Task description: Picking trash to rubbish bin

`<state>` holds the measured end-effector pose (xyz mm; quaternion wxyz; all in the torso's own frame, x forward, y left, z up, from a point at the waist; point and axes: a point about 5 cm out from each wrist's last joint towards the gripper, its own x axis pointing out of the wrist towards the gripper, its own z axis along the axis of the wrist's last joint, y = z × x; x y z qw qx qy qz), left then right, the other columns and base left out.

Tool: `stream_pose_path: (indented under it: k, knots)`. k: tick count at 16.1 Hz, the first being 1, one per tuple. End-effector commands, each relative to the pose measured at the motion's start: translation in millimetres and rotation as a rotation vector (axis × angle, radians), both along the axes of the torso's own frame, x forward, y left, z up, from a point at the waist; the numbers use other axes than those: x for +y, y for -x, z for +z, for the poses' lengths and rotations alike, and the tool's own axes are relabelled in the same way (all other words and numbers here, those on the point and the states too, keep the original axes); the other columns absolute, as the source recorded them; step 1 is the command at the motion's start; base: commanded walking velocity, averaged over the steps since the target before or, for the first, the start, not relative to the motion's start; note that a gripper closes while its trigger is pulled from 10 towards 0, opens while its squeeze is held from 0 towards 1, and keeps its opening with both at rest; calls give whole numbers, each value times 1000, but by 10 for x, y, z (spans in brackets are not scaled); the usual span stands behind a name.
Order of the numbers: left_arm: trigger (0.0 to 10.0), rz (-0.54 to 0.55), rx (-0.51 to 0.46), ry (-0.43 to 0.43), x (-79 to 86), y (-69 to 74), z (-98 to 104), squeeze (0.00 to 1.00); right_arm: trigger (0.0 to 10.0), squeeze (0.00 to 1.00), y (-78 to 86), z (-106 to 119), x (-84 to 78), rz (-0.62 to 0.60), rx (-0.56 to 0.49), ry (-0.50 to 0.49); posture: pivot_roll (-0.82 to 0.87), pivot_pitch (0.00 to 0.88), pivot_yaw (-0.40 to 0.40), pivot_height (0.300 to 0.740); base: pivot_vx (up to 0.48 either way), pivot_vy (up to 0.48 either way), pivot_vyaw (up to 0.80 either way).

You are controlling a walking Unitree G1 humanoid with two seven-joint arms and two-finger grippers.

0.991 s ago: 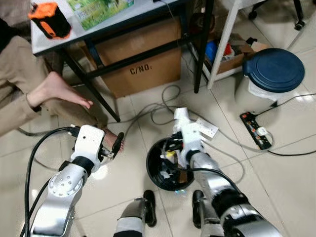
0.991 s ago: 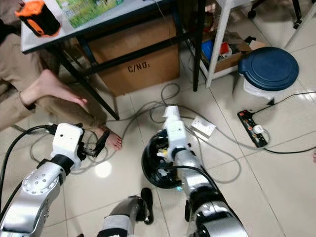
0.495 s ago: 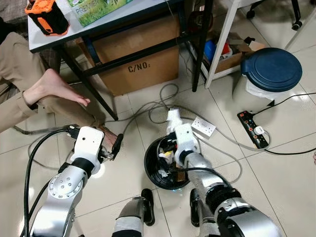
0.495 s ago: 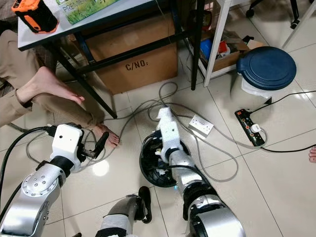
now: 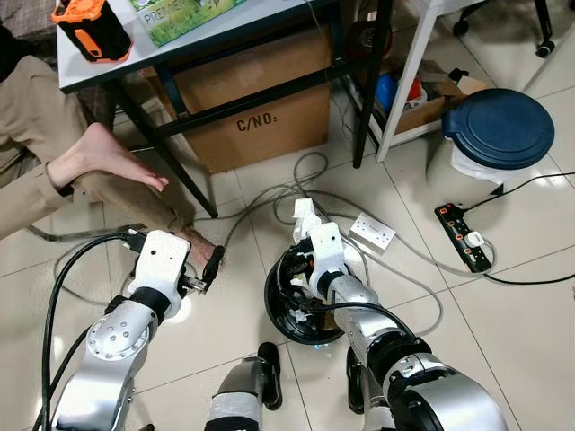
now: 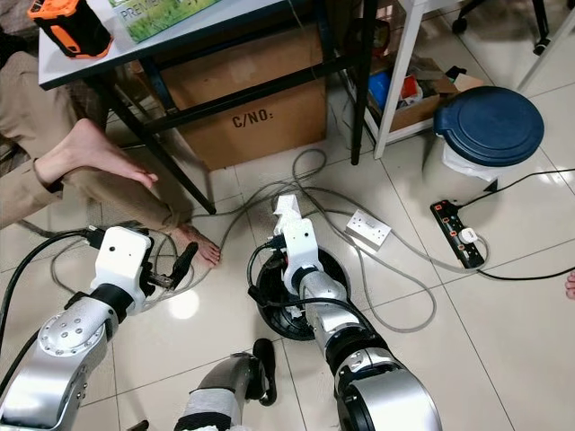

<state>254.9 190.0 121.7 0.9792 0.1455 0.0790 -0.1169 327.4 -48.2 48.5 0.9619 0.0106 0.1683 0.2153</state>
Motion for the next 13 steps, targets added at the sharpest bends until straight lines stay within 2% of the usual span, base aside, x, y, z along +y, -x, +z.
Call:
stream_pose_path:
  k: [1, 3, 5, 8, 11, 13]
  knots:
    - [10000, 16, 21, -26, 71, 46, -36, 0, 10000, 0, 64, -40, 135, 17, 31, -26, 210, 377, 137, 740, 0, 0, 0]
    - [10000, 63, -1, -54, 176, 22, -16, 0, 10000, 0, 54, -31, 150, 1, 50, -58, 214, 370, 135, 740, 0, 0, 0]
    - [10000, 57, -3, -55, 179, 22, -4, 0, 10000, 0, 47, -53, 119, -63, 106, -132, 220, 371, 135, 740, 0, 0, 0]
    - [10000, 54, -4, -57, 181, 40, 9, 0, 10000, 0, 82, -134, 72, -125, 169, -156, 232, 378, 133, 740, 0, 0, 0]
    - [10000, 61, -9, -62, 208, 63, 28, 0, 10000, 0, 188, -218, 187, -104, 215, -170, 248, 381, 131, 740, 0, 0, 0]
    - [10000, 67, -10, -65, 231, 71, 38, 0, 10000, 0, 275, -253, 328, -77, 244, -192, 256, 381, 130, 740, 0, 0, 0]
